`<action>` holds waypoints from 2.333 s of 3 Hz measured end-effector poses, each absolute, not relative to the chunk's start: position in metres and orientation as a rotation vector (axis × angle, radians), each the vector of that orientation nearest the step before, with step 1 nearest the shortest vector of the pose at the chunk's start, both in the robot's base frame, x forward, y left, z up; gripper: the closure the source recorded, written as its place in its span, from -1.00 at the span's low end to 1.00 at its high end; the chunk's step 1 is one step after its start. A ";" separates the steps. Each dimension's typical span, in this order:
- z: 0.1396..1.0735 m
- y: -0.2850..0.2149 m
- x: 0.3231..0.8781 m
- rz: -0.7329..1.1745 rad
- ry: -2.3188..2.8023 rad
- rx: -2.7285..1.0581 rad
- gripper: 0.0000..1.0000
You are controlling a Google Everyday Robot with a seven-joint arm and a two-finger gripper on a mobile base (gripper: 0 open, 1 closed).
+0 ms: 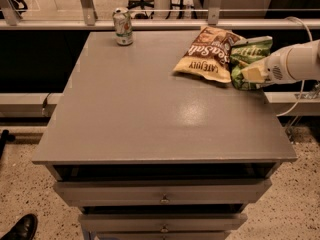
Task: Move green jalapeno chip bag near brown chip bag
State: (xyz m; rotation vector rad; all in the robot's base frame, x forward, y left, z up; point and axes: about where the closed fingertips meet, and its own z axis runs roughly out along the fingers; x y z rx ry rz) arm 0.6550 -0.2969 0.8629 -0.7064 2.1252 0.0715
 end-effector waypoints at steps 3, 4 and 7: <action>0.879 -0.233 0.674 0.268 2.028 -0.685 -0.40; 0.883 -0.224 0.670 0.295 2.020 -0.689 -0.89; 0.932 -0.275 0.585 0.203 1.936 -0.860 -1.00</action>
Offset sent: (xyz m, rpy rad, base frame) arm 0.0208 0.0611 0.0142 0.1897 -0.0461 0.0630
